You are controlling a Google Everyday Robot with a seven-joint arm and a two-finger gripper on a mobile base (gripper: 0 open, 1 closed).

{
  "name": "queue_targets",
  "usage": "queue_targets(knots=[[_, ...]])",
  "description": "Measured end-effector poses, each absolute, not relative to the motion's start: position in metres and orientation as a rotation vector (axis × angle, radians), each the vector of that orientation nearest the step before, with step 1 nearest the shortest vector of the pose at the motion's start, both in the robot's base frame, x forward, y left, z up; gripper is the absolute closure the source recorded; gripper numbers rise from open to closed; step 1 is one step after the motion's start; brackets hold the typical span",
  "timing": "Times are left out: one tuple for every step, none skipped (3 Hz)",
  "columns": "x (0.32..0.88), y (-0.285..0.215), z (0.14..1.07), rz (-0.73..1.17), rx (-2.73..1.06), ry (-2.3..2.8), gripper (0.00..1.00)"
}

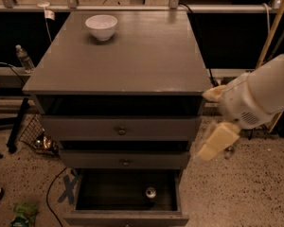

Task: Pick redbull can from bottom drawer and place on counter

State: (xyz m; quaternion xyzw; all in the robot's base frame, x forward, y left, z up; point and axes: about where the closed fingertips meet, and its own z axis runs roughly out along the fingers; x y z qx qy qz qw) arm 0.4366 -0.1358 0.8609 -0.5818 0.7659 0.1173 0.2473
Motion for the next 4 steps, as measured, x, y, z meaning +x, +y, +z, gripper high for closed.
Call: queue_targets(knots=[[0.431, -0.100, 0.786, 0.383, -1.619, 2.118, 0.00], [0.427, -0.099, 0.774, 0.386, -1.622, 2.132, 0.00], [0.425, -0.102, 0.738, 0.409, -1.578, 2.221, 0.00], [0.414, -0.110, 0.652, 0.488, -1.497, 2.369, 0.00]])
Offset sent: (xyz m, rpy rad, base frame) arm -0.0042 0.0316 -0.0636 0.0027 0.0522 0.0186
